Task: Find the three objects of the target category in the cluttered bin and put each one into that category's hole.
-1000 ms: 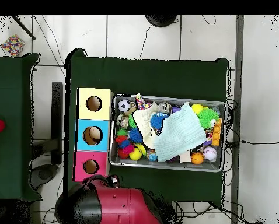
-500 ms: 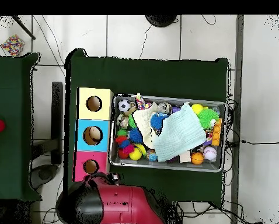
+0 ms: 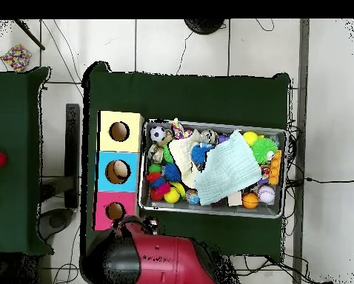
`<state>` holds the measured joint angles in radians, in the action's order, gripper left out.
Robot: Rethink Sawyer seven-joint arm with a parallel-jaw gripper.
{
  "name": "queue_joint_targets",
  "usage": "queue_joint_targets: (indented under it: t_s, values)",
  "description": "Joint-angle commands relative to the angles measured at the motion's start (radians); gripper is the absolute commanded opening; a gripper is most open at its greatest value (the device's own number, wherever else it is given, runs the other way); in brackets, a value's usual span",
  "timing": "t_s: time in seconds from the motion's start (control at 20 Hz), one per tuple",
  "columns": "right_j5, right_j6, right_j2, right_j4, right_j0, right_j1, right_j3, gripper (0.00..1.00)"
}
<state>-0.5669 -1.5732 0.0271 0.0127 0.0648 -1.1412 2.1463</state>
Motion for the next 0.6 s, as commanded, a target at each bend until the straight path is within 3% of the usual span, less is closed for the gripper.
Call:
queue_joint_targets:
  t_s: [0.05, 0.2, 0.3, 0.6]
  values:
    - [-0.039, -0.050, -0.063, -0.024, 0.069, 0.007, -0.037, 1.00]
    - [-0.045, -0.057, -0.080, -0.019, 0.081, 0.048, -0.072, 1.00]
    - [-0.085, -0.101, -0.043, 0.026, 0.049, 0.063, -0.127, 1.00]
    - [-0.030, -0.037, -0.079, 0.042, 0.084, 0.118, -0.170, 1.00]
